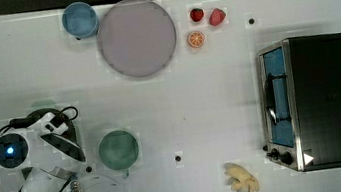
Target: Pick ketchup from strainer and place it on the table
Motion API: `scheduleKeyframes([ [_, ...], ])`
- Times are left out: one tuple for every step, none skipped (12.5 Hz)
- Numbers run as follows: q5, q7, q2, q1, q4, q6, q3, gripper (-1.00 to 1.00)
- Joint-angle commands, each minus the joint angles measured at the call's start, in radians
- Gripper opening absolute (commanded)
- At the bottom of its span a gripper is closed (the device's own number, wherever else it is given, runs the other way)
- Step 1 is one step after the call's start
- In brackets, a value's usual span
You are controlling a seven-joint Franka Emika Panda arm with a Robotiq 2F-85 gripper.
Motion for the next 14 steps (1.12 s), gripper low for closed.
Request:
scheduleKeyframes([
  [0.022,0.056,-0.103,0.017,0.001,-0.034,0.029,0.19],
  [0.043,0.056,-0.141,0.011,0.001,-0.076,0.044,0.19],
  [0.075,0.056,-0.184,0.004,0.004,-0.124,0.058,0.19],
  [0.12,0.056,-0.231,-0.004,0.009,-0.176,0.07,0.19],
  [0.178,0.055,-0.278,-0.013,0.018,-0.223,0.081,0.19],
  [0.244,0.048,-0.324,-0.023,0.03,-0.26,0.085,0.19],
  [0.306,0.036,-0.366,-0.034,0.045,-0.296,0.083,0.19],
  [0.355,0.013,-0.4,-0.051,0.065,-0.332,0.078,0.19],
  [0.384,-0.032,-0.427,-0.072,0.091,-0.373,0.069,0.19],
  [0.39,-0.094,-0.447,-0.094,0.123,-0.43,0.053,0.19],
  [0.39,-0.169,-0.461,-0.118,0.159,-0.504,0.031,0.19],
  [0.39,-0.237,-0.468,-0.14,0.198,-0.577,0.003,0.19],
  [0.39,-0.296,-0.467,-0.161,0.236,-0.641,-0.028,0.19],
  [0.39,-0.342,-0.466,-0.18,0.265,-0.689,-0.065,0.19],
])
